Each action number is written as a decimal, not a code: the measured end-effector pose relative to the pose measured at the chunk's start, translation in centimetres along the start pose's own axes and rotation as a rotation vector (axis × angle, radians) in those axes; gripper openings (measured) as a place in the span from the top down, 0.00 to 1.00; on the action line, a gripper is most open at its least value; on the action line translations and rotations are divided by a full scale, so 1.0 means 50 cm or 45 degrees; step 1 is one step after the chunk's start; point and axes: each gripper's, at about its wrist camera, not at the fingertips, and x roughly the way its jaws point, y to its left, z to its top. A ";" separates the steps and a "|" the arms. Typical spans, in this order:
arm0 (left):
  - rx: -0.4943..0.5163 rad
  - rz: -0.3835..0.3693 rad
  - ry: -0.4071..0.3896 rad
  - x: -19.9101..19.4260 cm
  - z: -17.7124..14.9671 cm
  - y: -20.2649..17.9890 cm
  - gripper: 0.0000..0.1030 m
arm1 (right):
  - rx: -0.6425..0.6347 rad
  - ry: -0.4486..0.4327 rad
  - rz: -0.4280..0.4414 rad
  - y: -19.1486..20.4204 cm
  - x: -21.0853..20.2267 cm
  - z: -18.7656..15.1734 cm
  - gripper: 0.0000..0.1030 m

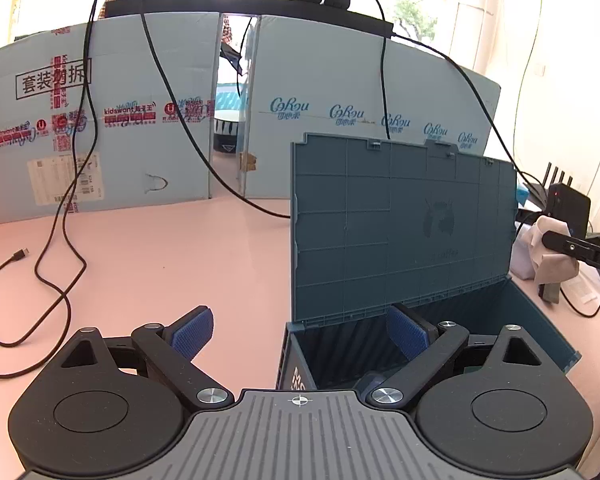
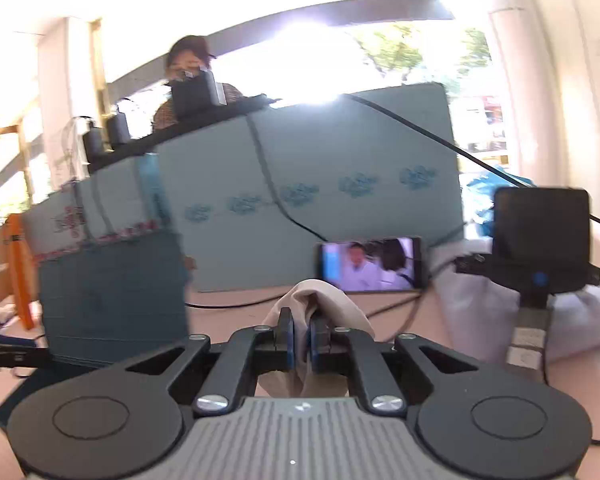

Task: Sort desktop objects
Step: 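Carry the white cloth with the right tool into the teal box and release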

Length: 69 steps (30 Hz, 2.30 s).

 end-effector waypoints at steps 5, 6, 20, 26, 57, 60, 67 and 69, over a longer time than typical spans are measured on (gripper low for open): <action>0.007 -0.013 -0.015 -0.001 0.002 -0.011 0.07 | -0.073 -0.005 0.290 0.066 -0.034 0.029 0.92; 0.015 -0.016 -0.017 -0.003 0.001 -0.013 0.07 | -0.079 0.026 0.340 0.076 -0.030 0.031 0.92; 0.031 0.007 0.011 0.015 -0.001 -0.015 0.07 | -0.039 0.390 0.351 0.099 0.066 -0.013 0.90; 0.039 -0.006 0.019 0.019 -0.004 -0.016 0.07 | -0.037 0.440 0.319 0.101 0.080 -0.018 0.87; 0.079 0.004 -0.001 0.006 -0.016 -0.019 0.07 | -0.218 0.321 0.344 0.135 0.035 0.019 0.26; 0.063 0.008 -0.043 0.003 -0.012 -0.004 0.07 | -0.217 0.205 0.284 0.115 0.022 0.039 0.26; 0.102 -0.180 -0.032 0.035 -0.004 0.007 0.07 | -0.146 0.194 0.362 0.069 0.066 0.043 0.27; 0.106 -0.230 -0.029 0.043 -0.001 0.004 0.07 | -0.118 0.210 0.385 0.061 0.082 0.040 0.28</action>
